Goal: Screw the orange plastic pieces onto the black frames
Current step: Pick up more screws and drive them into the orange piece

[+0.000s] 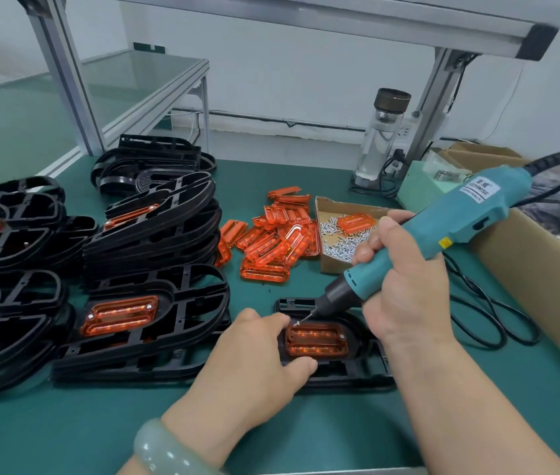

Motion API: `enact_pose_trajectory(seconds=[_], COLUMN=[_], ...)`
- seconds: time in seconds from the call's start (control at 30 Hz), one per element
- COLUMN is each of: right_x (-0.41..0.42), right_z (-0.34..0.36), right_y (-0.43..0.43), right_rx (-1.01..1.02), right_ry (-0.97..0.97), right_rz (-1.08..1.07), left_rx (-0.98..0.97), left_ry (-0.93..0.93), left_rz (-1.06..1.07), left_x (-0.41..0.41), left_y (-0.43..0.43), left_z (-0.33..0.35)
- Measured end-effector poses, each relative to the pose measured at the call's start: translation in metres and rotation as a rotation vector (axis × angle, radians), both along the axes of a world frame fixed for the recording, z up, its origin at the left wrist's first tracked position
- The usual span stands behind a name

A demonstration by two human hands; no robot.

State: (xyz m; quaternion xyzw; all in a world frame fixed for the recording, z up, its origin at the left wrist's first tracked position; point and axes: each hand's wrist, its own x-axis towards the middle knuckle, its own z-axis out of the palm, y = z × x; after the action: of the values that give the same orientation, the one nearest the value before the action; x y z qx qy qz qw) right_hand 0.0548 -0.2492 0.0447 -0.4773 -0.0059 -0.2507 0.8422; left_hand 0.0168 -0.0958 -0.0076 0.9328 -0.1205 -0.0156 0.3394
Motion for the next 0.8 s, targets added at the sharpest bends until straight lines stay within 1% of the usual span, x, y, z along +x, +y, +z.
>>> enact_pose_trajectory(seconds=[0.13,0.37,0.8], right_x=[-0.0004,-0.0001,-0.002], right_z=[-0.0018,-0.005,-0.0001], right_y=[0.0008,-0.0002,0.0028], right_rx=[-0.023,-0.016,-0.057], right_ry=[0.014,0.035,0.04], right_rz=[0.037,0.033,0.042], left_rx=[0.002,-0.004,0.006], left_ry=[-0.025,-0.056,-0.043], left_rz=[-0.016,0.003,0.017], left_x=[0.0041,0.0062,0.0047], left_y=[-0.0021,-0.002,-0.0027], left_z=[-0.0003,-0.0049,-0.0033])
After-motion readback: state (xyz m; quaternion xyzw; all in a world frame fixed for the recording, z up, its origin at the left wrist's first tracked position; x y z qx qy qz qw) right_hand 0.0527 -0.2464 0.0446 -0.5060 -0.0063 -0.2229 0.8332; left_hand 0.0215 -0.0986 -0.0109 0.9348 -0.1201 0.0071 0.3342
